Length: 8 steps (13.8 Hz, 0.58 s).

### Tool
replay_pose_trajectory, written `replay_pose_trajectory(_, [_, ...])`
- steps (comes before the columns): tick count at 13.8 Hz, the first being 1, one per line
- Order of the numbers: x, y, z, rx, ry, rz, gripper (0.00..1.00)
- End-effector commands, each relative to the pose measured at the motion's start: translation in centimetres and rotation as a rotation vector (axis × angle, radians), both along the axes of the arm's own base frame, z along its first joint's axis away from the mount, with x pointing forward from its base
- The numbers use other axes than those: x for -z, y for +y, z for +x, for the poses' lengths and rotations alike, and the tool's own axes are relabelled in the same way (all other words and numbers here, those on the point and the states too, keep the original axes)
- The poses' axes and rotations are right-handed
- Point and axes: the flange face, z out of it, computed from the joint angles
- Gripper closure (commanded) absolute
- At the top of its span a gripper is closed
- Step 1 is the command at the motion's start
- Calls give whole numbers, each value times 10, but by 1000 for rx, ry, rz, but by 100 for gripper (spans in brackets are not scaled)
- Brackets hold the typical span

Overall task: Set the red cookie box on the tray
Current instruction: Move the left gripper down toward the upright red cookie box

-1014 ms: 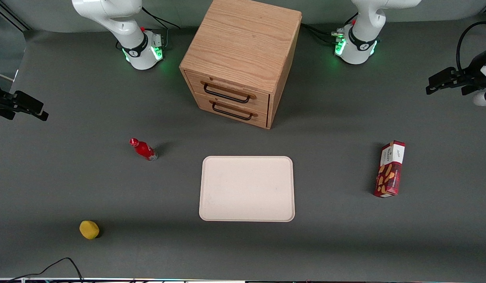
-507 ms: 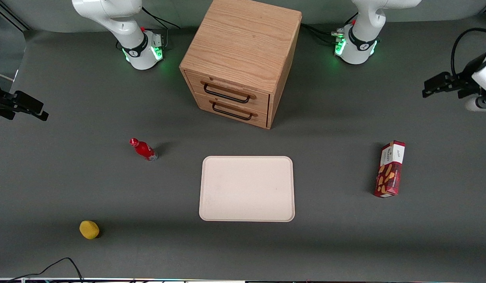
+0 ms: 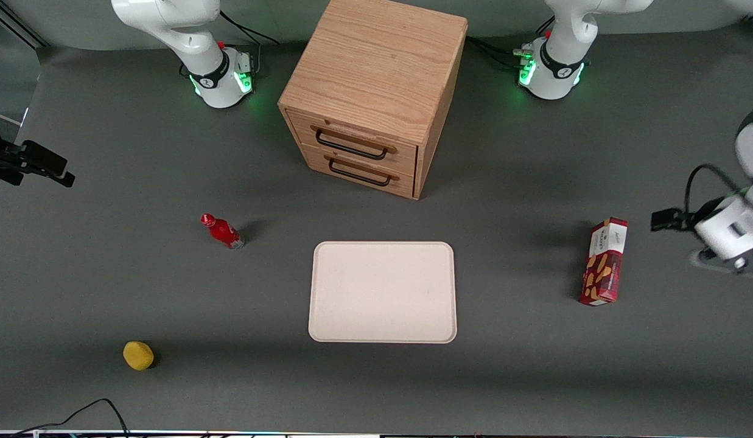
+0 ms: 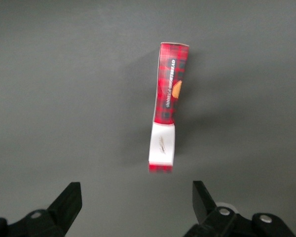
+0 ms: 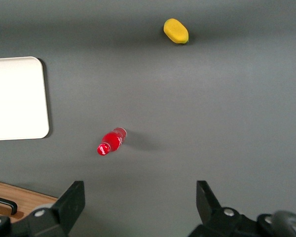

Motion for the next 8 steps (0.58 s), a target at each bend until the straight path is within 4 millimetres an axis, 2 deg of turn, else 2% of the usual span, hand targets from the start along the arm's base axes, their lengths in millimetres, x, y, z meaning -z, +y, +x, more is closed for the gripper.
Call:
replay_pose_trajectory(1, [60, -3, 10, 87, 24, -25, 0])
replay_pose_trajectory(4, [122, -3, 0, 132, 55, -57, 0])
replay_pose_trajectory(6, [150, -6, -9, 146, 41, -59, 0])
replay_pose_trajectory(7, [159, -6, -14, 128, 18, -73, 0])
replay_pose_trajectory(8, [165, -8, -16, 106, 0, -90, 4])
